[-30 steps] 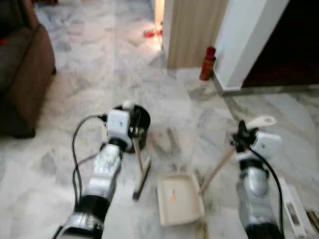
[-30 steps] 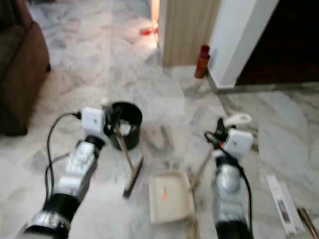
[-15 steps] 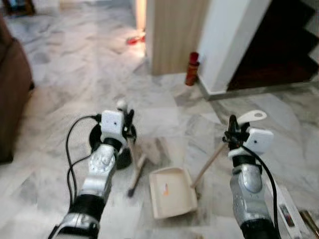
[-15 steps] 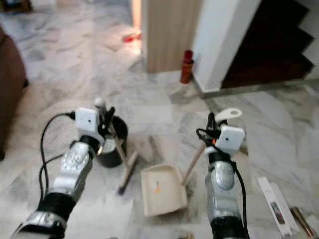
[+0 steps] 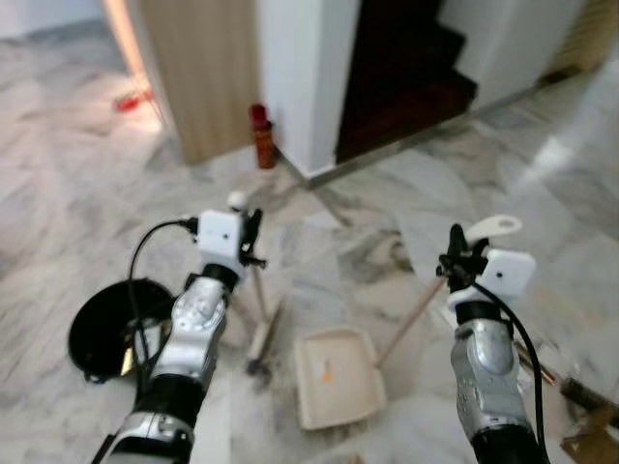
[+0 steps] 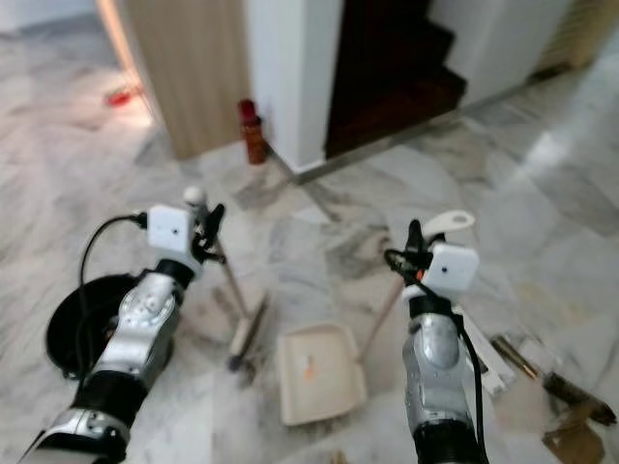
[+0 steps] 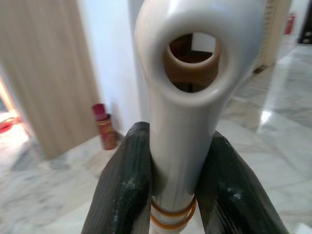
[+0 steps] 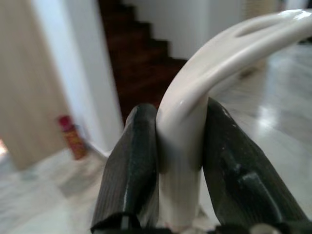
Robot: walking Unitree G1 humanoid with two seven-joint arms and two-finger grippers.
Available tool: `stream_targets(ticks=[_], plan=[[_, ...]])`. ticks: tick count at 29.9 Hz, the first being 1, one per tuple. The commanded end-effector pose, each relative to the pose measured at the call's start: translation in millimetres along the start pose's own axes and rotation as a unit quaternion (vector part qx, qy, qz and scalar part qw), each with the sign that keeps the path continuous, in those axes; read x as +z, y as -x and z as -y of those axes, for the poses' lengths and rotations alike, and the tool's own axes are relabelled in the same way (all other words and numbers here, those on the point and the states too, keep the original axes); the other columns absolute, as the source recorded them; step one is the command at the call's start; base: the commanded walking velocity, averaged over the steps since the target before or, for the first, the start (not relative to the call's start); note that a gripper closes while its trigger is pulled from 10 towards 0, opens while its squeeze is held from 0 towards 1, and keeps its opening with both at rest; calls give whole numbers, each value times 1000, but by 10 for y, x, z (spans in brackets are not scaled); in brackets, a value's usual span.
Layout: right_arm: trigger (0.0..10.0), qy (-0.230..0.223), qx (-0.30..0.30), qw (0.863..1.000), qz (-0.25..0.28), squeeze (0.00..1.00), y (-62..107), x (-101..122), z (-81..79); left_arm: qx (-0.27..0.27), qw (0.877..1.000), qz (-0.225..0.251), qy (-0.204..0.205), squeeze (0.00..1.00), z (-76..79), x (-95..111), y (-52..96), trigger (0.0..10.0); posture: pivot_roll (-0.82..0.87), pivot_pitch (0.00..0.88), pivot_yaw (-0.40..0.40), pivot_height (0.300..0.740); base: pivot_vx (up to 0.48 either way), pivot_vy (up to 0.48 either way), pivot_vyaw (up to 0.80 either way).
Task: Sweep floor
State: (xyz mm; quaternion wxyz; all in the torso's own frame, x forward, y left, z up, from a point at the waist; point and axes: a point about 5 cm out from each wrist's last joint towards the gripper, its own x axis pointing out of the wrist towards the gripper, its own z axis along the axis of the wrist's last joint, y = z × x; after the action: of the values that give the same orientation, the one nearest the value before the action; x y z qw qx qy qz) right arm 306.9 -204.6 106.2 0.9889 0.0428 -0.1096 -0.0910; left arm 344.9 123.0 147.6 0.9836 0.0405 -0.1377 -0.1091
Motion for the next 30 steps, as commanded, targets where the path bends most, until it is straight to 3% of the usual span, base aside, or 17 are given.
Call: stream_targets(ticks=[1,30], plan=[[10000,-4,15,1000,23,0,-50,96,-91,2,1000,23,7,0,-9,79,-20,10000,71,133,-24,740,270,0,0],[10000,4,8,1000,26,0,-77,143,-36,-1,1000,25,11,0,0,90,-27,10000,66,137,-22,740,268,0,-769]])
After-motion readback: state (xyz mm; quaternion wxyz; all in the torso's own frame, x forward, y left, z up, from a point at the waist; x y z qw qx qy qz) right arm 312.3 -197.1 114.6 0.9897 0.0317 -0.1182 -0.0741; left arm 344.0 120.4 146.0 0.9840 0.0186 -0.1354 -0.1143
